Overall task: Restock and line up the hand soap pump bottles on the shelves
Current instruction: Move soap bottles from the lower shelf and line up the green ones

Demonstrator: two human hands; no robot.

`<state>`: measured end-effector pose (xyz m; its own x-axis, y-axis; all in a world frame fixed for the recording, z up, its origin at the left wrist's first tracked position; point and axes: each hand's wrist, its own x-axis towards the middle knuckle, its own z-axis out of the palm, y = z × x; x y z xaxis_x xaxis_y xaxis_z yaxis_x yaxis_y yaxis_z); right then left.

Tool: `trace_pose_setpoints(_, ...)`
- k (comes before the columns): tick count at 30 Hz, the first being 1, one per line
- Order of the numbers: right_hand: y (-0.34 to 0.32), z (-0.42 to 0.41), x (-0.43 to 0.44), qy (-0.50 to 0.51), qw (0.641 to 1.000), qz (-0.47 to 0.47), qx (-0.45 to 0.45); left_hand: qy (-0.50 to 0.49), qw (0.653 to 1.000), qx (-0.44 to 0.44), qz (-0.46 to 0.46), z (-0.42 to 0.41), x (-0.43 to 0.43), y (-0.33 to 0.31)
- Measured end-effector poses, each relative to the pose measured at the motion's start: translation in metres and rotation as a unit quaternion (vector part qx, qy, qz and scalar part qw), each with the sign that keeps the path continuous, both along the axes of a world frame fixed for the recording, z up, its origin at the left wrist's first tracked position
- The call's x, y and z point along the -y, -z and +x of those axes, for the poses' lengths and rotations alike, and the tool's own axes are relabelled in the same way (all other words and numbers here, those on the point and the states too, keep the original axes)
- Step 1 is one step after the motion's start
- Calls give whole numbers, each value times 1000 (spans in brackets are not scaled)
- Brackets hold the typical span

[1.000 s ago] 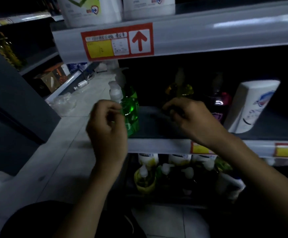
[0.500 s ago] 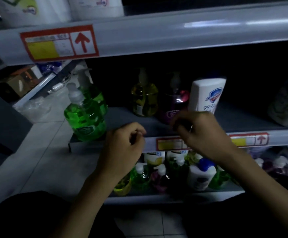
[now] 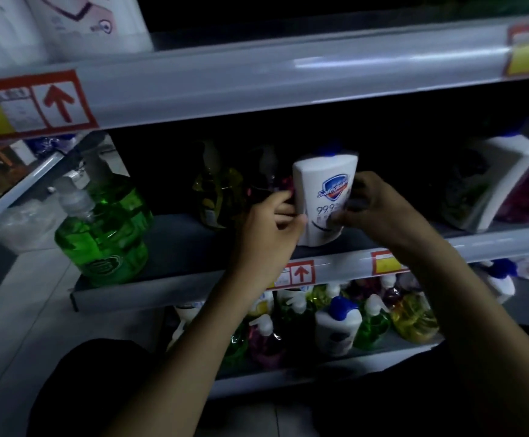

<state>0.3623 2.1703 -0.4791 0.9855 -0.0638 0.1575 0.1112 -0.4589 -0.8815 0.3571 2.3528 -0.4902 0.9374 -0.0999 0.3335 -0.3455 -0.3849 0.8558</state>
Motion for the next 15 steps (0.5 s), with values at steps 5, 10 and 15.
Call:
trace_pose_setpoints(5,6,-12,4,-23,997,-60,32,-23,999,34,-7,-3,1,7)
trace_pose_setpoints(10,9,-31,0,-22,983,-85,163,-6,997,54,-63,-18,-6,6)
trace_pose_setpoints(15,-19,-46,-9,-76,965,-50,245,-41,986,125,-99,-43,-18,-17)
